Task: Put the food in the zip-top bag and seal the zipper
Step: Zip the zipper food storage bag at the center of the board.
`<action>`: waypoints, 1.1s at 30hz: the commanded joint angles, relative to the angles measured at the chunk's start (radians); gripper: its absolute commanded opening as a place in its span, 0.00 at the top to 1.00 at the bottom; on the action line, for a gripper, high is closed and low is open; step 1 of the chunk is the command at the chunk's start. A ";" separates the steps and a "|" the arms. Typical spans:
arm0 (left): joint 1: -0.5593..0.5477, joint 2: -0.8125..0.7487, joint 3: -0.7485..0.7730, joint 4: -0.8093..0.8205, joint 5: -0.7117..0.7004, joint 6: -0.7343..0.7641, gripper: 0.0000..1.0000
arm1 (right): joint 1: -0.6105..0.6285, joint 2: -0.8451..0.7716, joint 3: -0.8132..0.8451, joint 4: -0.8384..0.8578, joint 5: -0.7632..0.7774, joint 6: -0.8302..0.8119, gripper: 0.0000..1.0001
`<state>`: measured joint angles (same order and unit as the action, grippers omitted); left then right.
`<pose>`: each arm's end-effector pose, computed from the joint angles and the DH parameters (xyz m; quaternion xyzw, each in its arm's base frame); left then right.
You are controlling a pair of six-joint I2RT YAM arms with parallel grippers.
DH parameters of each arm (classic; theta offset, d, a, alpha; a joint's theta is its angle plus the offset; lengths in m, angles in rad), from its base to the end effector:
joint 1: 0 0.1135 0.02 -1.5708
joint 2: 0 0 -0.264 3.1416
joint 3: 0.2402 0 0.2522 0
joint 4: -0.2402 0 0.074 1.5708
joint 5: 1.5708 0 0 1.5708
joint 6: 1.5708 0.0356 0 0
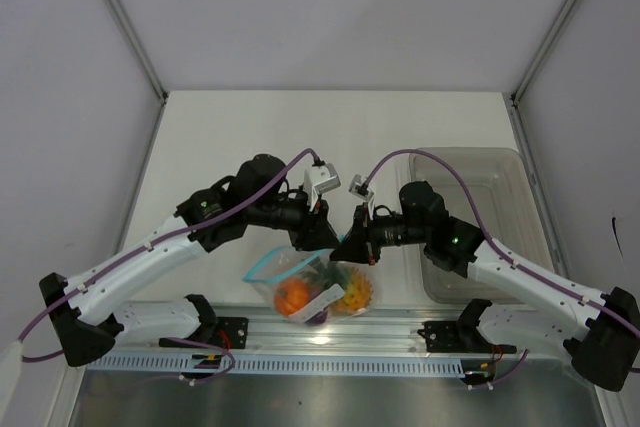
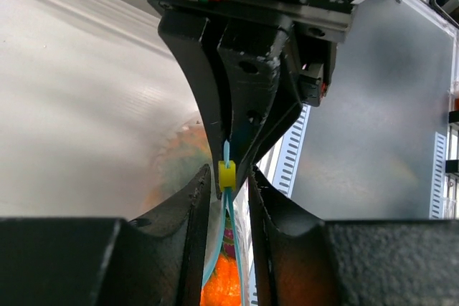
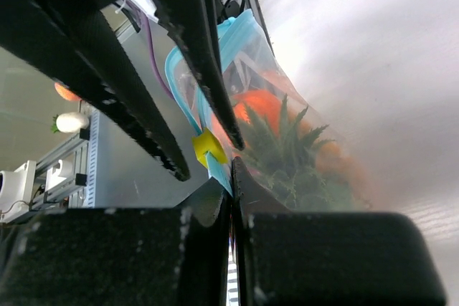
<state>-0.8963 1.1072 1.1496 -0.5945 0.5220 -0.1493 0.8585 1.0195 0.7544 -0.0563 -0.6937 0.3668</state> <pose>0.1319 -0.1934 0.3650 0.4249 0.7394 -0.4304 0.2957 0.1331 0.1890 0.3001 -0.3785 0.6915 0.5419 0.2914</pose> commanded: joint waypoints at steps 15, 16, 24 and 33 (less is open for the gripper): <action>0.003 -0.015 -0.001 0.029 -0.033 -0.012 1.00 | 0.037 -0.004 0.039 0.072 0.040 0.009 1.00; 0.003 -0.015 0.001 0.025 -0.033 -0.010 0.99 | 0.039 -0.015 0.034 0.081 0.057 0.015 1.00; 0.005 -0.037 -0.044 0.002 -0.010 0.001 0.99 | 0.016 -0.136 -0.056 0.223 0.213 0.136 1.00; 0.007 -0.055 -0.083 -0.005 0.033 0.013 0.99 | -0.099 -0.269 -0.194 0.323 0.306 0.291 1.00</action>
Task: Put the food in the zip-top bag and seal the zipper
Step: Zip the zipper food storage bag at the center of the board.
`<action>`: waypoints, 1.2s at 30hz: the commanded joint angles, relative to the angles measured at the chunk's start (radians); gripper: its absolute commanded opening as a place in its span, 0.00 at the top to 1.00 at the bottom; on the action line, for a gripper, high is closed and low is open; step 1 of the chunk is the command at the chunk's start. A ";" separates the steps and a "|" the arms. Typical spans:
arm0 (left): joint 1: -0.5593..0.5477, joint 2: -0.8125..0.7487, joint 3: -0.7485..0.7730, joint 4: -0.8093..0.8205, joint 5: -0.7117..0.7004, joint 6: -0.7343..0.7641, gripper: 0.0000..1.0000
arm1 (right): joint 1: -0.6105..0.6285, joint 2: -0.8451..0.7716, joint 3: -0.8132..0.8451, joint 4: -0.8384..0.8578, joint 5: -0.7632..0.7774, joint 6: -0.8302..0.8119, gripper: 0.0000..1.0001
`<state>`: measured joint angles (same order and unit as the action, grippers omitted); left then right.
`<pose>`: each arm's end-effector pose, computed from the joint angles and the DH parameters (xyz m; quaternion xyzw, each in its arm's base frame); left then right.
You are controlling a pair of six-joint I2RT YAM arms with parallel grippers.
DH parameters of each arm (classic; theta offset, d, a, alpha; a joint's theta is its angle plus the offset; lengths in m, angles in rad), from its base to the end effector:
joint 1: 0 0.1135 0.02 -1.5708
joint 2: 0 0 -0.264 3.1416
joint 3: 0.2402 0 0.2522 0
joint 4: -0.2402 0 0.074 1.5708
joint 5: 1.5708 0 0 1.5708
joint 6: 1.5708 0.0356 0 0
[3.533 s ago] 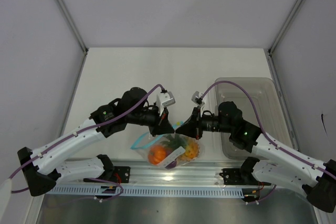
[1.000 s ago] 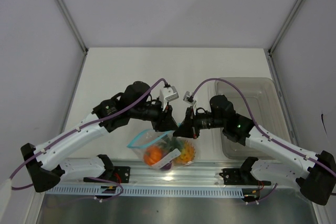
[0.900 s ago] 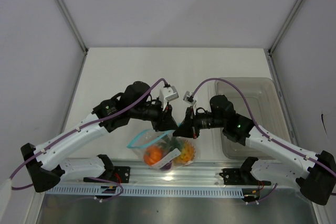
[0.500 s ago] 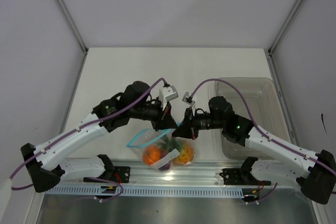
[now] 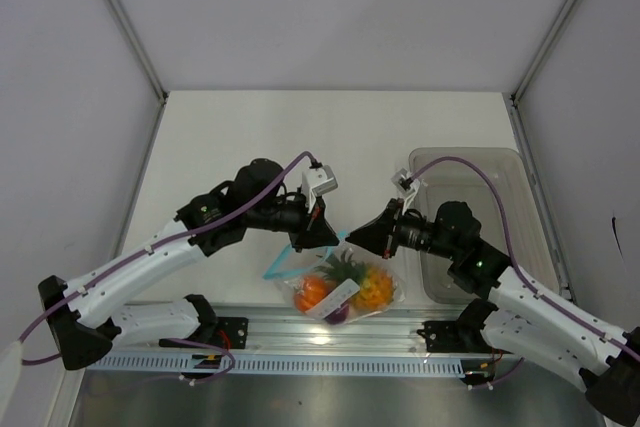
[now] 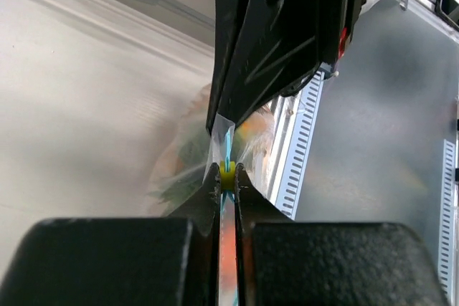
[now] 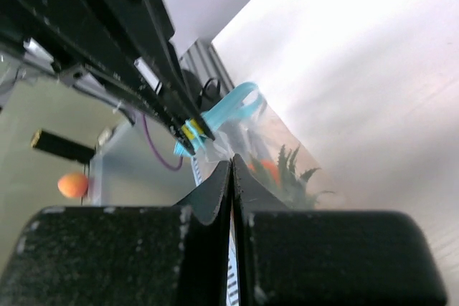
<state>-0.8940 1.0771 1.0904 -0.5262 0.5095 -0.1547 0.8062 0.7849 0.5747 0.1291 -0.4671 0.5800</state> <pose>0.1309 -0.1906 0.3577 0.4204 0.7331 -0.4328 0.3138 0.1205 0.1488 0.2991 -0.2366 0.6930 0.5522 0.3986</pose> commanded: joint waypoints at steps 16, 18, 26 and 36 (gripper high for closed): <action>0.010 0.010 0.065 -0.110 0.035 0.060 0.99 | -0.015 0.162 0.298 -0.334 -0.203 -0.293 0.51; 0.013 0.023 0.091 -0.123 0.032 0.069 1.00 | -0.015 0.149 0.332 -0.418 -0.164 -0.327 0.51; 0.020 0.050 0.138 -0.149 0.044 0.092 0.99 | -0.019 0.089 0.389 -0.540 -0.036 -0.423 0.32; 0.026 0.078 0.241 -0.241 0.095 0.153 0.99 | -0.012 0.155 0.516 -0.684 -0.140 -0.502 0.01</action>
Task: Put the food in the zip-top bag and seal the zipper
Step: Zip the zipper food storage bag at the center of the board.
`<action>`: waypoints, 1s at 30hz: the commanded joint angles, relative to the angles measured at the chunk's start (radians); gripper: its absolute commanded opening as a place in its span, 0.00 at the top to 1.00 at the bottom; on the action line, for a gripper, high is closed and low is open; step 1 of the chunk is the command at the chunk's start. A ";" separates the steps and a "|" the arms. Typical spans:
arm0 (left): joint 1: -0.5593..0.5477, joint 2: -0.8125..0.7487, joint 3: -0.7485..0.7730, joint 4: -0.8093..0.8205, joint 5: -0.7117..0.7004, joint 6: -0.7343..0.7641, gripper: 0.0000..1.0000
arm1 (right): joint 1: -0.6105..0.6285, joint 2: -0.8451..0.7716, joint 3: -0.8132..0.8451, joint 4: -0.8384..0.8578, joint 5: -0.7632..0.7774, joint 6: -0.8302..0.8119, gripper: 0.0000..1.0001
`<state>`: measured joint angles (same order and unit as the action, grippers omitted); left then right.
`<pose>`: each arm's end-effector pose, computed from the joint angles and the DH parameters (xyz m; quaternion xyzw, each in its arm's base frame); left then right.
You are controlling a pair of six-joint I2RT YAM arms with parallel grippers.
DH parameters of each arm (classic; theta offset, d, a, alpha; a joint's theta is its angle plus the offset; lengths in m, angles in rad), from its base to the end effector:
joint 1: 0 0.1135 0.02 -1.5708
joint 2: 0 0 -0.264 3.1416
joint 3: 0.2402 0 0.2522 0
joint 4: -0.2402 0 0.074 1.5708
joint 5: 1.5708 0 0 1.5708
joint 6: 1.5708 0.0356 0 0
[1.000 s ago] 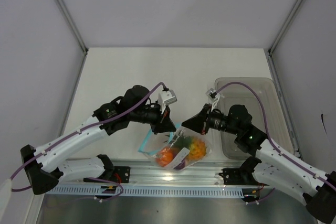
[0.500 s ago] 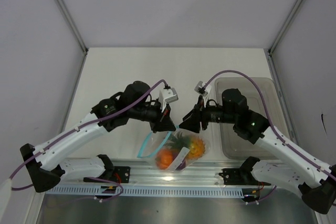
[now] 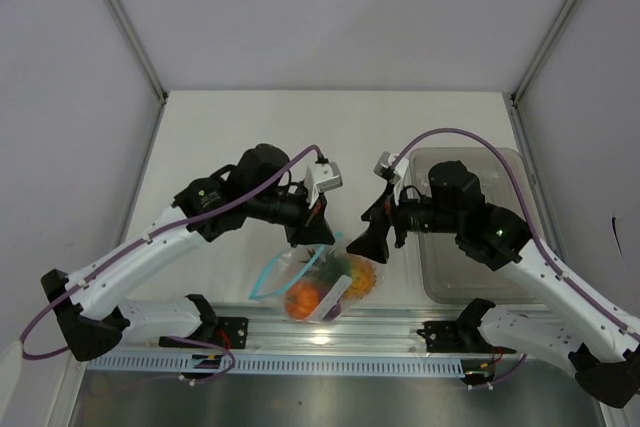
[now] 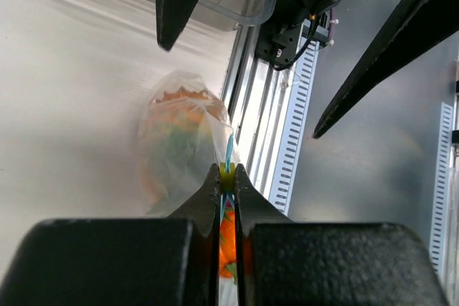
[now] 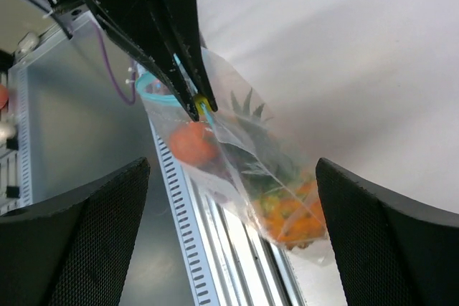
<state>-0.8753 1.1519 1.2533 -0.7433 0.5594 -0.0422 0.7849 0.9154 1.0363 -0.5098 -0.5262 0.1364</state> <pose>0.1352 -0.1915 0.3768 0.4608 0.7358 -0.4120 0.2767 0.1232 0.1483 0.3722 -0.3928 0.7139 0.4326 0.3859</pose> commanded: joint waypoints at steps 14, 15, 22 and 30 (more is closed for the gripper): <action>0.007 0.069 0.134 -0.087 0.119 0.087 0.99 | 0.033 0.152 0.122 -0.059 -0.233 -0.185 0.38; 0.007 0.068 0.121 -0.082 0.122 0.084 0.99 | 0.031 0.155 0.122 -0.056 -0.235 -0.190 0.38; 0.007 0.061 0.072 -0.041 0.134 0.064 0.99 | 0.034 0.223 0.133 -0.070 -0.297 -0.242 0.45; 0.007 0.065 0.069 -0.036 0.142 0.064 1.00 | 0.045 0.260 0.140 -0.065 -0.345 -0.262 0.68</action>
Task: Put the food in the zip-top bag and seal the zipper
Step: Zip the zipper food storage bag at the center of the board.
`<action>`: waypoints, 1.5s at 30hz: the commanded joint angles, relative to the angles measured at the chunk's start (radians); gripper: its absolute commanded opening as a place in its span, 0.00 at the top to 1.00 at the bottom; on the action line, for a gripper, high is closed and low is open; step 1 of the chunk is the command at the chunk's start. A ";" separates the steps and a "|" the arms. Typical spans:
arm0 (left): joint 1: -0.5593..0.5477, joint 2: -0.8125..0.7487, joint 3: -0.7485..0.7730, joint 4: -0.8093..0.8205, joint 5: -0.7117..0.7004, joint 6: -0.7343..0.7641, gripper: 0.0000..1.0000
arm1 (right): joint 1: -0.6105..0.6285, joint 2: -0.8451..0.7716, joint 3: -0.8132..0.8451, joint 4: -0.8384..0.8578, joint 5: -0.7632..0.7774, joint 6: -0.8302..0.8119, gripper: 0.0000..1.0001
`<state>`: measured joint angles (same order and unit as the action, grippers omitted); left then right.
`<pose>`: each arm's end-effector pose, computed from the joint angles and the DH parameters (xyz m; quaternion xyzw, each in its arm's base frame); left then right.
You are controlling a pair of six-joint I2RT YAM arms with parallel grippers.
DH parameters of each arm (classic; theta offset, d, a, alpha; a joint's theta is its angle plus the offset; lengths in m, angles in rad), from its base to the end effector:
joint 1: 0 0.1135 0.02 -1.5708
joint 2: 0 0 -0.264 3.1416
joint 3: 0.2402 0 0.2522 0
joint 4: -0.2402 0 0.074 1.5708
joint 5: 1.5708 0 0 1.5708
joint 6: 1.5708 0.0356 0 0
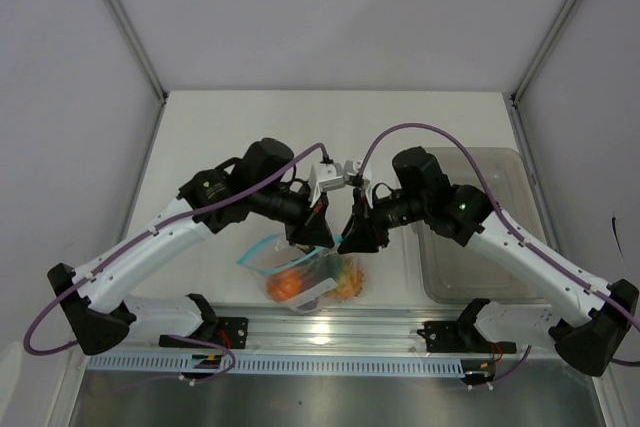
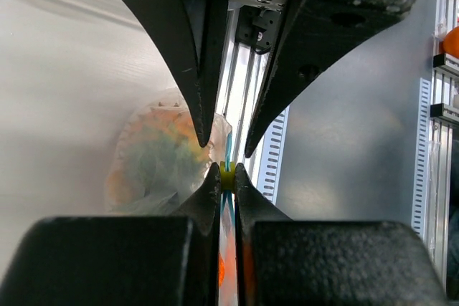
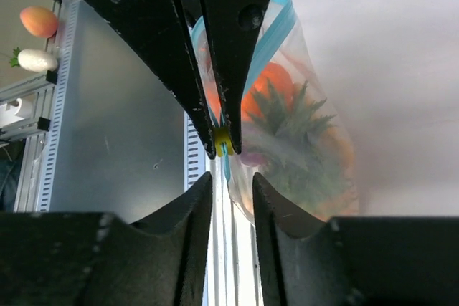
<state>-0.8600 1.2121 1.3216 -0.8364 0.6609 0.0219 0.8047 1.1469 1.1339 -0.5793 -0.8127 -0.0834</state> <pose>0.1404 -0.1966 0.3793 0.4885 0.7237 -0.4280 0.2334 0.1470 0.1900 0.3560 -0.5161 0.6524 0.4788 0.2808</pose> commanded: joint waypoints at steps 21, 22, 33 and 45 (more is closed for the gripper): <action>-0.008 0.001 -0.031 0.102 0.069 -0.013 0.99 | 0.047 0.070 0.003 0.153 -0.057 0.010 0.73; -0.008 -0.002 -0.033 0.106 0.068 -0.014 1.00 | 0.048 0.062 -0.008 0.176 -0.054 0.020 0.77; -0.008 -0.014 -0.045 0.128 0.057 -0.022 0.99 | 0.053 0.007 -0.121 0.354 -0.026 0.155 1.00; 0.019 -0.088 -0.137 0.232 -0.012 -0.091 0.99 | 0.053 -0.114 -0.299 0.561 0.102 0.309 1.00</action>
<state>-0.8455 1.1618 1.1961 -0.7372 0.6533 -0.0437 0.8440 1.0698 0.8612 -0.1497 -0.7670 0.1638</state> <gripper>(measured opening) 0.026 0.006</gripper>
